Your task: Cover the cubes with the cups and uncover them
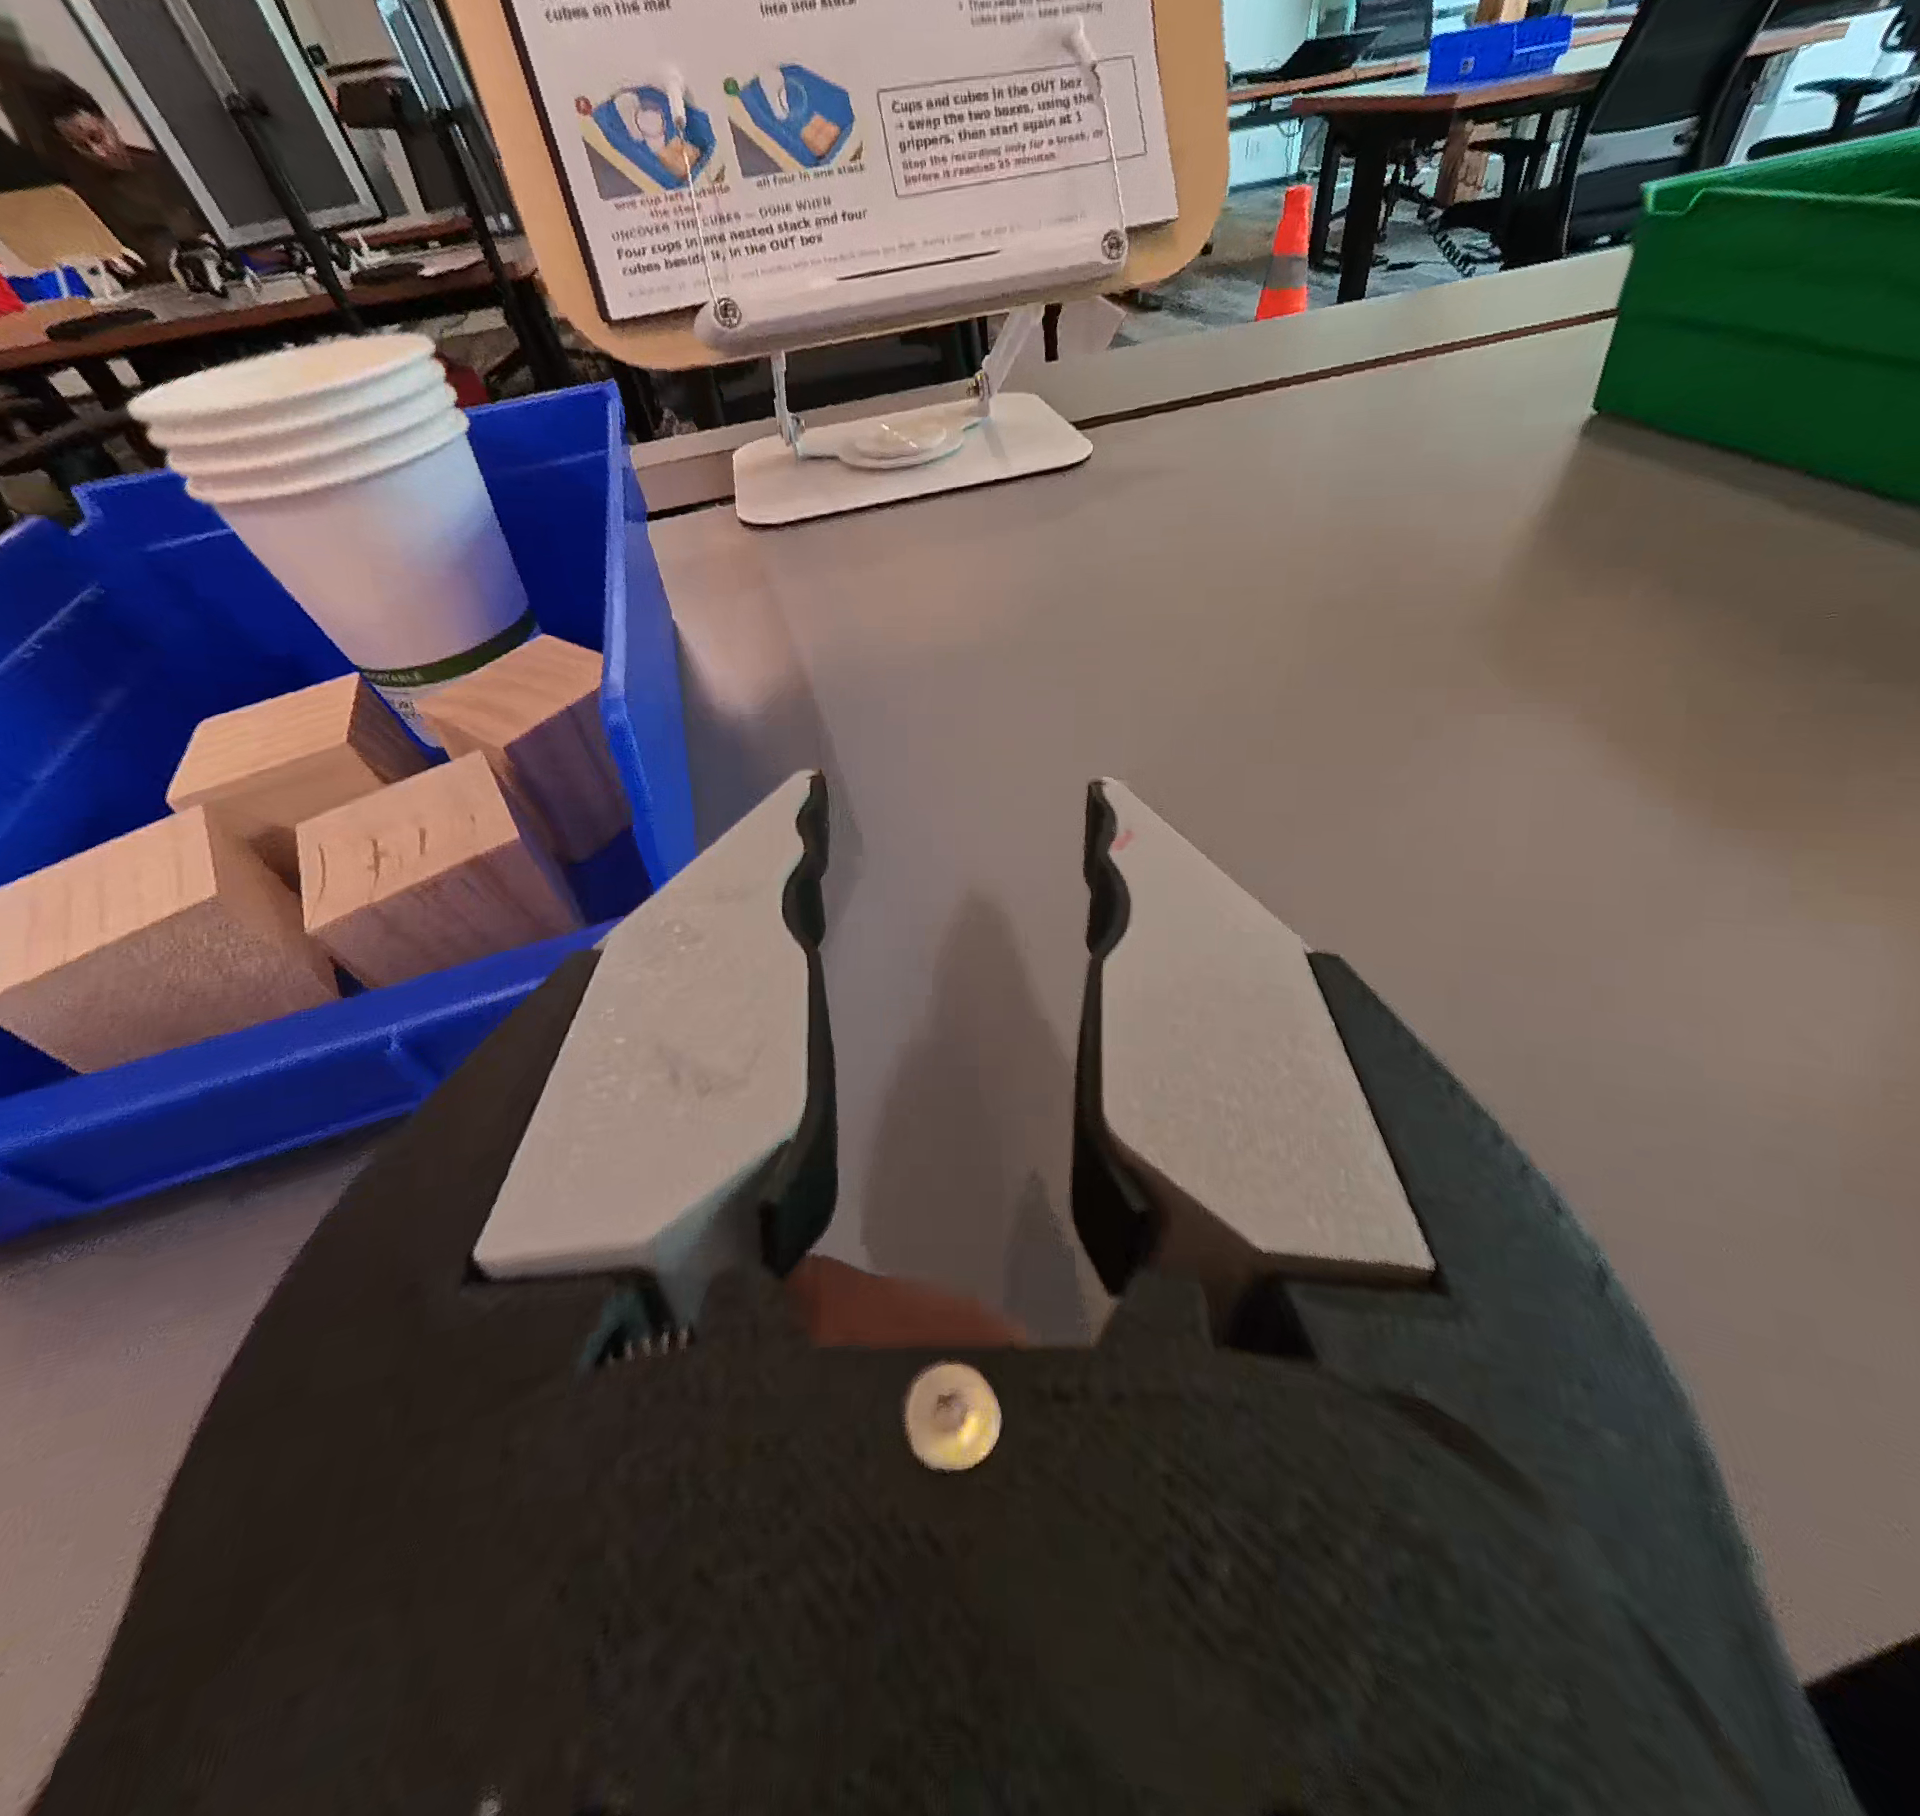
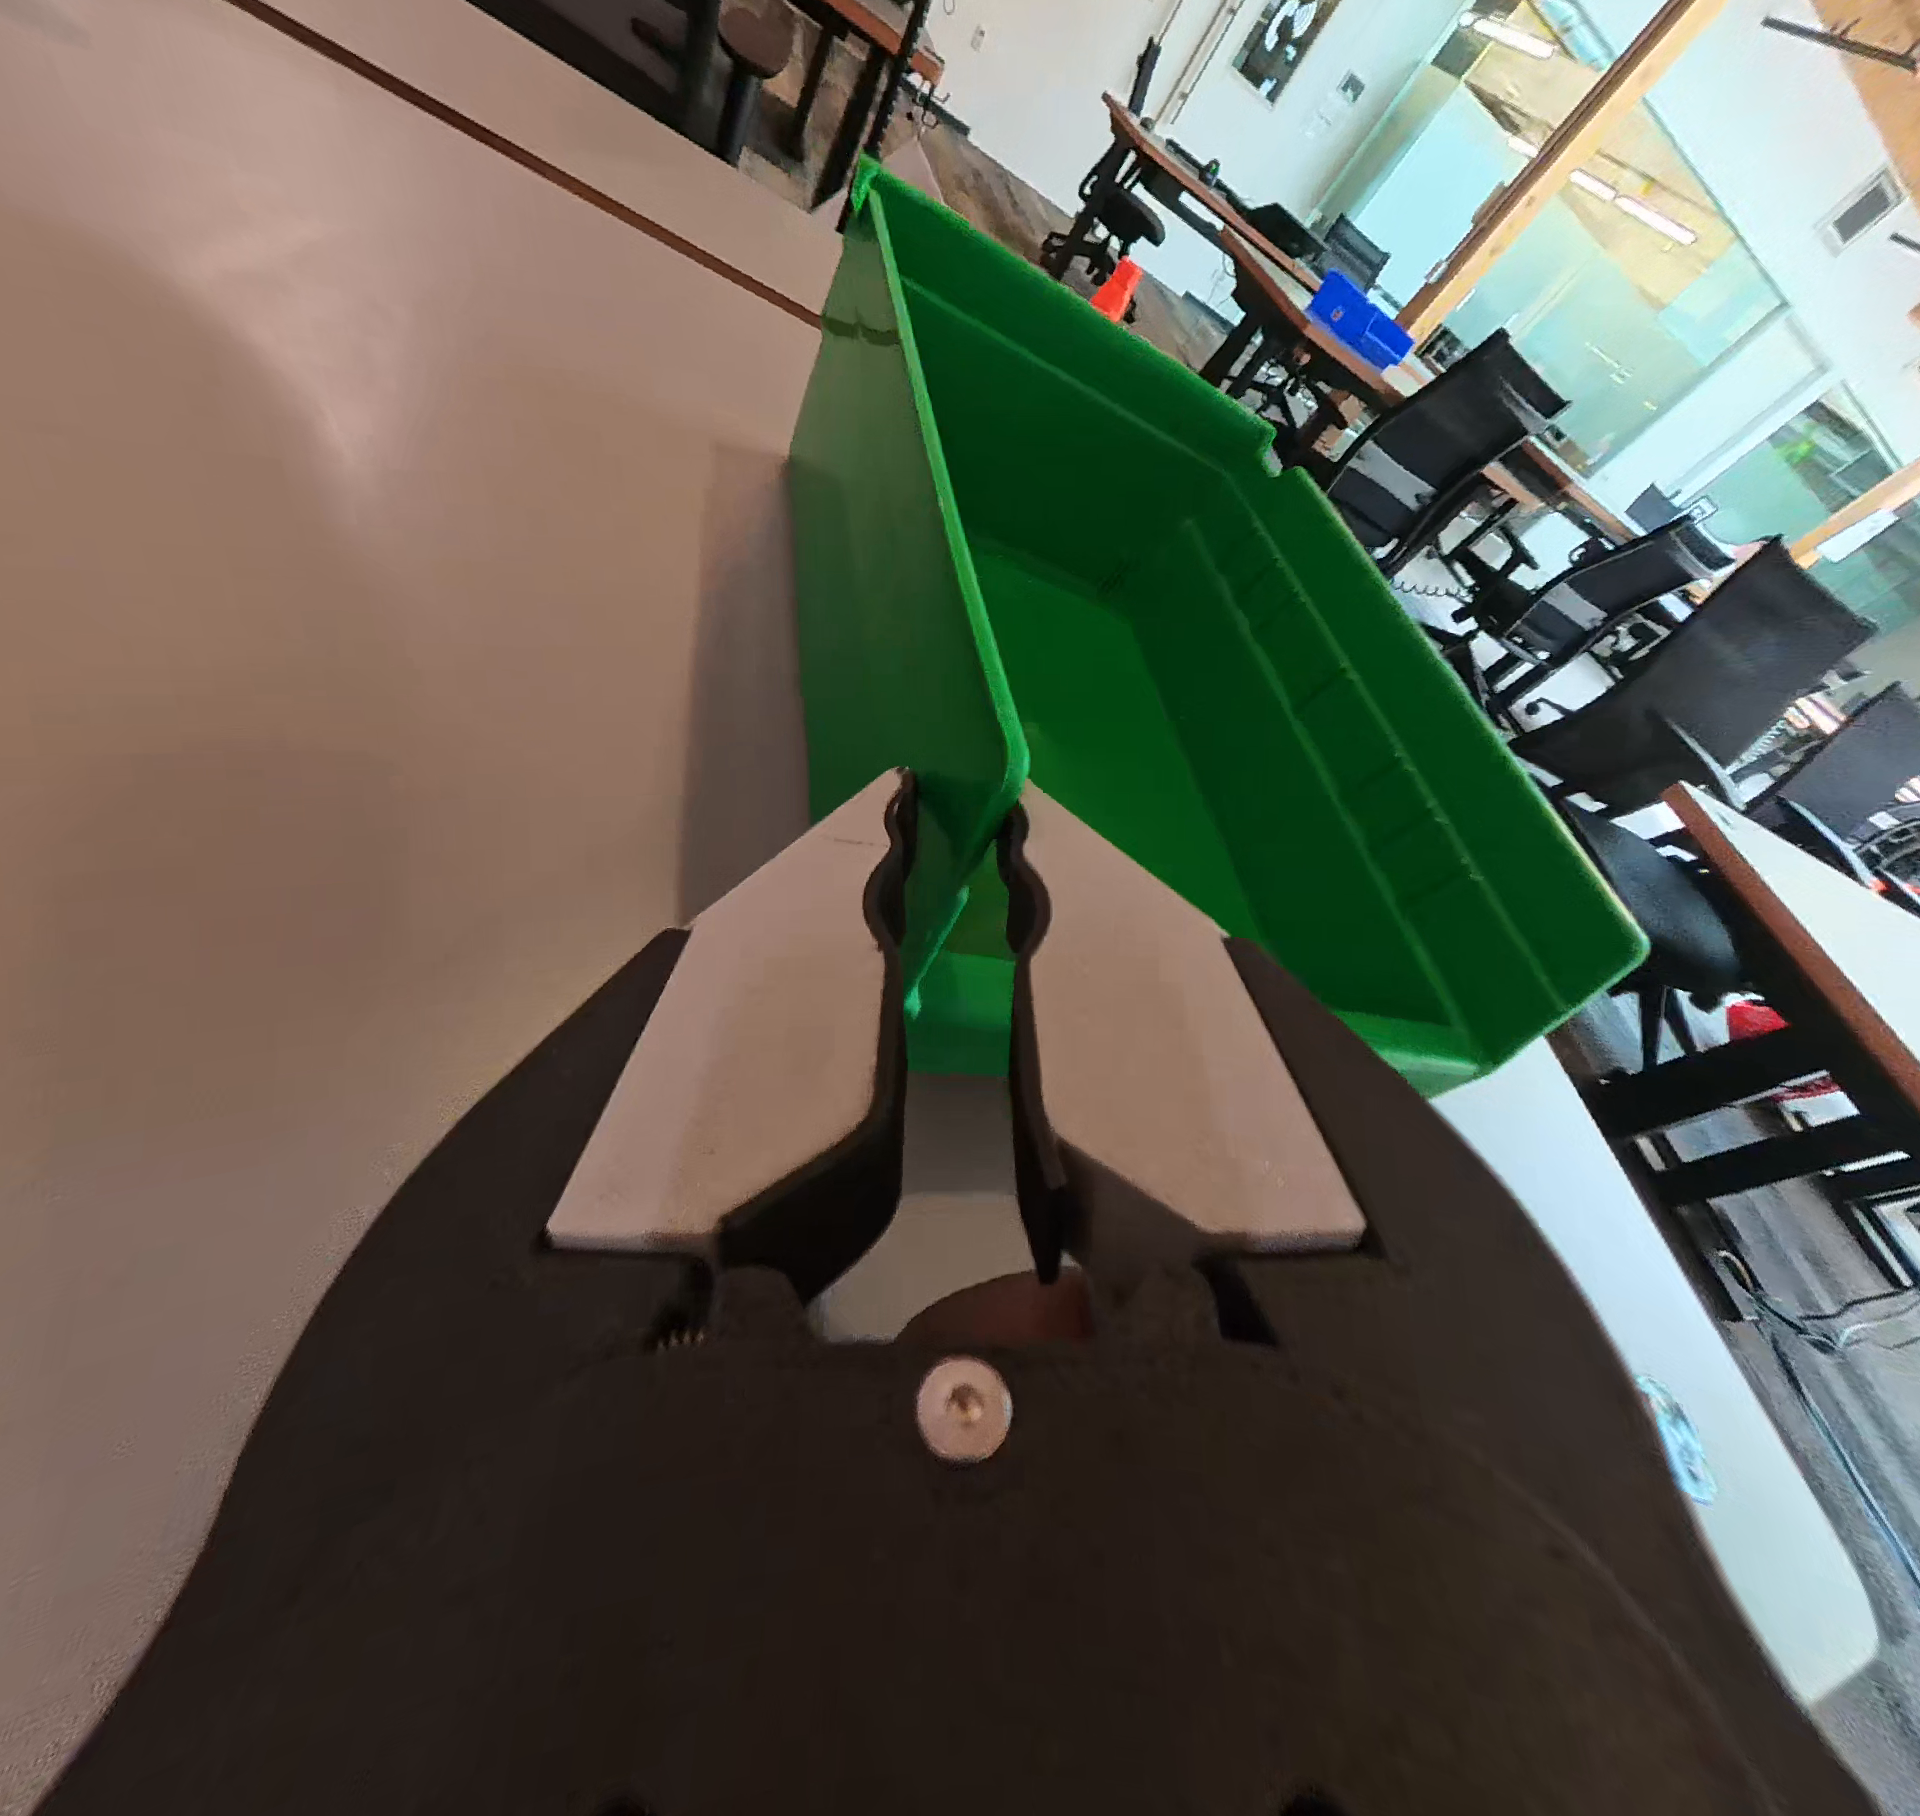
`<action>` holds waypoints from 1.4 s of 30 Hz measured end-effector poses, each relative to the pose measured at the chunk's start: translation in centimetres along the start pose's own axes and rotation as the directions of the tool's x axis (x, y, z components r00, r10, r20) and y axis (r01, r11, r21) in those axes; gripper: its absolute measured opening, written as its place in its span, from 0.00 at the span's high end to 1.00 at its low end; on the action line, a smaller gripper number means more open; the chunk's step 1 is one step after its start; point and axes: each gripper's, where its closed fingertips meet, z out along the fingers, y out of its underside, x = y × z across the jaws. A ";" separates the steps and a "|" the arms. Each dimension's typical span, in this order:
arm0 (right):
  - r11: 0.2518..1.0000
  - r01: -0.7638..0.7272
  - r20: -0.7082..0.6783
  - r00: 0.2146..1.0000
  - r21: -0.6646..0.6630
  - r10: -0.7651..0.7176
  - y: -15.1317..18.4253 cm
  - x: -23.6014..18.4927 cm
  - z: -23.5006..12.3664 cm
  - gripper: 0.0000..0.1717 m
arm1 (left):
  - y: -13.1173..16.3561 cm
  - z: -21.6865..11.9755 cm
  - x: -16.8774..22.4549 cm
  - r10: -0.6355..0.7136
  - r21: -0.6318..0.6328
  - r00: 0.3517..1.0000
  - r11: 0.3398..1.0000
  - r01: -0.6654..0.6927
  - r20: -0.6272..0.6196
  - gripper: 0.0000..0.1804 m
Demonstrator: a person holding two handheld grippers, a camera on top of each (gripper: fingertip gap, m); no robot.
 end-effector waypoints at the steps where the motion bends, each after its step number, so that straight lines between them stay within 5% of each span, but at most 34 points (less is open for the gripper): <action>1: 1.000 0.002 -0.003 1.000 0.014 -0.001 -0.4 0.1 -0.4 0.90 | 0.1 -0.2 -0.2 -0.012 -0.001 1.000 1.000 0.012 0.000 0.73; 6: 0.962 -0.075 0.143 0.989 0.264 0.038 -8.0 -1.5 -5.0 0.76 | -1.3 0.5 2.2 0.017 -0.002 0.994 1.000 -0.017 -0.104 0.73; 9: 0.928 -0.145 0.388 0.922 0.343 0.001 -12.5 -5.5 -6.2 0.72 | -3.2 3.1 5.2 0.115 0.024 0.979 0.993 -0.113 -0.166 0.72; 12: 0.955 -0.146 0.557 0.830 0.259 -0.024 -14.0 -10.6 -3.5 0.60 | -3.9 8.2 6.3 0.109 -0.008 0.980 0.994 -0.112 -0.167 0.74; 16: 0.963 -0.198 0.685 0.728 0.181 0.021 -15.1 -16.4 0.6 0.61 | -4.2 15.4 6.4 0.095 -0.075 0.991 0.992 -0.102 -0.098 0.68; 20: 0.948 -0.288 0.761 0.643 0.135 0.086 -13.9 -20.4 3.9 0.58 | -3.7 19.5 6.7 0.088 -0.026 0.995 0.996 -0.089 -0.044 0.74; 23: 0.946 -0.310 0.812 0.573 0.095 0.106 -14.1 -20.7 4.3 0.53 | -4.6 19.4 6.6 0.171 0.003 0.984 0.985 -0.171 -0.051 0.73; 26: 0.943 -0.290 0.752 0.655 0.160 0.074 -13.8 -19.1 5.6 0.57 | -5.2 18.2 5.8 0.211 0.058 0.977 0.976 -0.210 -0.020 0.74; 33: 0.919 -0.344 0.729 0.677 0.193 0.101 -14.4 -17.8 5.1 0.66 | -5.8 17.6 4.8 0.079 0.094 0.997 0.993 -0.076 -0.027 0.73; 38: 0.918 -0.355 0.708 0.694 0.176 0.133 -13.3 -16.7 5.3 0.63 | -4.9 17.6 3.9 -0.037 0.093 0.998 0.995 0.043 -0.058 0.74; 42: 0.901 -0.408 0.708 0.680 0.151 0.189 -13.2 -15.5 5.2 0.64 | -8.0 15.2 3.6 -0.155 0.244 0.980 0.953 0.181 -0.123 0.83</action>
